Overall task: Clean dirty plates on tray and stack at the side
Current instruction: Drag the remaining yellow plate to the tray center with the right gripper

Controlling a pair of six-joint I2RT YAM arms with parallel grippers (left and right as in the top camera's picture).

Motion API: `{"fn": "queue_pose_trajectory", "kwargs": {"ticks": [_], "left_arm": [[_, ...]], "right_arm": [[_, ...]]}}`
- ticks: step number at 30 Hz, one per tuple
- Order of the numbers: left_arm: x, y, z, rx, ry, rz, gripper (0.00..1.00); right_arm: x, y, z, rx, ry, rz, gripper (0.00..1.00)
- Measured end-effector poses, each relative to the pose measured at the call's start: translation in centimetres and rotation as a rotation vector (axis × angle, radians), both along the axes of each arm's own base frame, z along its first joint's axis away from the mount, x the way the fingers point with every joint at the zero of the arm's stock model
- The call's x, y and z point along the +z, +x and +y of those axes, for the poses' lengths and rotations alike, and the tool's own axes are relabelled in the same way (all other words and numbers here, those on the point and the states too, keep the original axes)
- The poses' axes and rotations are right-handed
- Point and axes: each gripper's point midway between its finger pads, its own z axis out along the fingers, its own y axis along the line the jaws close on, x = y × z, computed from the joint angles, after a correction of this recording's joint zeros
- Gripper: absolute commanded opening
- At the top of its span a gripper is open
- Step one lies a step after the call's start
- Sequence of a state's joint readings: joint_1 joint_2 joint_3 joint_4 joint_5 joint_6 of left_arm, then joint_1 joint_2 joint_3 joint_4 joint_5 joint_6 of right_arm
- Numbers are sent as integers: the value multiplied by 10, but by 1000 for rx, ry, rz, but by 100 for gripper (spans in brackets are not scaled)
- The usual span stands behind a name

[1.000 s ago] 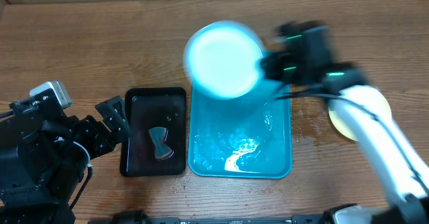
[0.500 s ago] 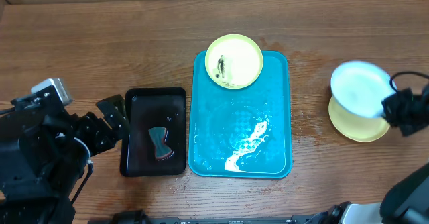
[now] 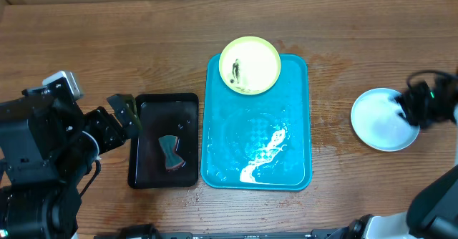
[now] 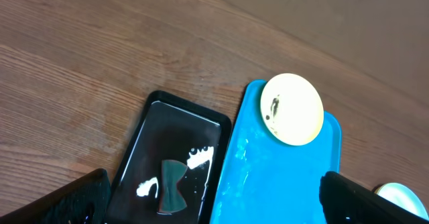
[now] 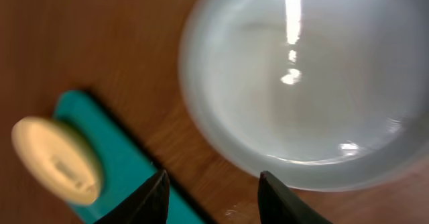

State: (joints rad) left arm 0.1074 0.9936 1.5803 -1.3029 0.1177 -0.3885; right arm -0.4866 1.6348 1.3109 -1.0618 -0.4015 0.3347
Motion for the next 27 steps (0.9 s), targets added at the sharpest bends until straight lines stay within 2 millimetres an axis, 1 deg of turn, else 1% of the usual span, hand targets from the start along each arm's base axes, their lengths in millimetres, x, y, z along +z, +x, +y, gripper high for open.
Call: {"fn": "queue_pose_trajectory", "kwargs": {"ticks": [2,4,6,7,8,10,11,13,14,15,17,18,20,21,23,24,25,26,27], "left_arm": [[-2,1,0,-3,-3,7,100],[-3,2,-2,-11,-8,16,100],[-4,2,-3,-19,-11,20,100],[-4,2,-4,-22,-11,21,100],[-4,2,-4,-27,-9,21,99],[-4,1,-4,-36,-2,20,100],[-4,2,-5,-40,-1,20,100],[-4,1,-5,-44,4,20,100],[-4,1,-5,-49,9,19,100],[-4,1,-5,-54,14,19,100],[-4,1,-5,-59,21,18,100],[-4,1,-5,-62,23,19,100],[-5,1,-5,-67,28,23,100],[-6,0,-5,-69,30,26,100],[-7,-1,-5,-71,32,31,100],[-7,-1,-5,-72,32,33,100],[-8,-2,-5,-72,32,37,100],[-8,-2,-5,-73,33,39,100],[-8,-2,-5,-74,33,40,100]], "right_arm": [[32,25,37,168,-23,-121,48],[61,48,80,336,-63,-247,55],[80,65,121,477,-119,-360,62],[86,72,144,547,-158,-407,62],[89,77,160,592,-196,-438,63],[89,85,187,654,-280,-483,67],[89,91,199,675,-332,-509,67],[87,101,214,694,-404,-547,67],[83,107,221,698,-434,-559,71],[76,115,226,699,-463,-561,76],[55,130,233,701,-505,-552,78],[41,138,235,705,-521,-538,78],[6,150,234,706,-542,-489,78],[-15,154,233,709,-549,-458,78],[-51,158,231,718,-556,-400,78],[-70,158,230,725,-553,-371,75],[-86,156,230,736,-547,-343,68],[-97,155,231,749,-539,-326,63],[-108,152,232,760,-528,-308,54]]}}
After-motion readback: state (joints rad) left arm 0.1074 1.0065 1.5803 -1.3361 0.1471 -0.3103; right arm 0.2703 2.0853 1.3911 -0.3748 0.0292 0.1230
